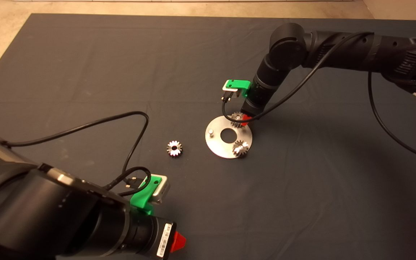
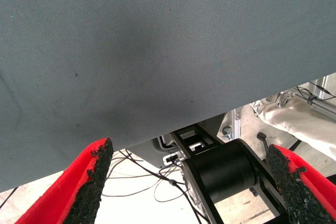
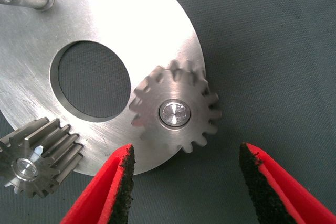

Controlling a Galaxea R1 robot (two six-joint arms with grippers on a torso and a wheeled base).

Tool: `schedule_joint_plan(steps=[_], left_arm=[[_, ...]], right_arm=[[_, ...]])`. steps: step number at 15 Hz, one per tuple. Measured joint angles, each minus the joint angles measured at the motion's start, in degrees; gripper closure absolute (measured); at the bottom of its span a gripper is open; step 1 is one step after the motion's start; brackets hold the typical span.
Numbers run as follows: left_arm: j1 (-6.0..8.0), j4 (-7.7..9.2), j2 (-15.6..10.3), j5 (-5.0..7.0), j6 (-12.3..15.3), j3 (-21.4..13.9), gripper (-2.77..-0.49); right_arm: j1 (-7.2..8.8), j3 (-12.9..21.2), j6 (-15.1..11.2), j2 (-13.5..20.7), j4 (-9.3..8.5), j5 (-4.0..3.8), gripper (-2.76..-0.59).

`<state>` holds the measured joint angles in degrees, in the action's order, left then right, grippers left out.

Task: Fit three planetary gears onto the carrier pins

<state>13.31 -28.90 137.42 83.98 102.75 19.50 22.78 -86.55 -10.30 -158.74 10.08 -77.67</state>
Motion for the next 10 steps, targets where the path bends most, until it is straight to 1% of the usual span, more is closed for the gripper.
schedule_joint_plan(steps=[1, 2, 4, 5, 6, 7, 8, 9, 10], left_arm=[[-0.01, 0.00, 0.0, 0.01, 0.0, 0.0, -2.07], [-0.01, 0.00, 0.0, 0.01, 0.0, 0.0, -2.07], [-0.01, 0.00, 0.0, -0.02, 0.0, 0.0, -2.07], [-0.01, 0.00, 0.0, 0.01, -0.1, 0.0, -2.07], [-0.01, 0.00, 0.0, -0.01, -0.1, 0.0, -2.07], [0.00, 0.00, 0.0, 0.00, -0.1, 0.0, -2.07], [0.00, 0.02, 0.0, 0.04, -0.1, 0.0, -2.07], [0.00, 0.00, 0.0, 0.06, -0.1, 0.0, -2.07], [0.03, 0.02, 0.0, 0.12, -0.2, 0.0, -2.07]], right_arm=[[0.08, 0.0, 0.0, 0.2, -0.02, 0.02, -1.45], [0.12, 0.0, 0.0, 0.6, -0.11, 0.18, -1.54], [0.39, 0.0, 0.0, 1.8, -0.97, 0.13, -1.71], [0.48, 0.2, -0.1, 2.8, -2.42, 0.16, -1.74], [0.74, 0.5, -0.1, 3.9, -4.69, 0.11, -1.76], [1.33, 1.4, -0.7, 5.8, -6.82, 0.13, -1.76], [1.58, 1.8, -1.2, 6.4, -7.31, 0.13, -1.76], [3.10, 5.0, -5.1, 10.2, -8.82, -0.13, -1.76], [3.74, 8.3, -7.9, 13.0, -9.28, -0.64, -1.76]])
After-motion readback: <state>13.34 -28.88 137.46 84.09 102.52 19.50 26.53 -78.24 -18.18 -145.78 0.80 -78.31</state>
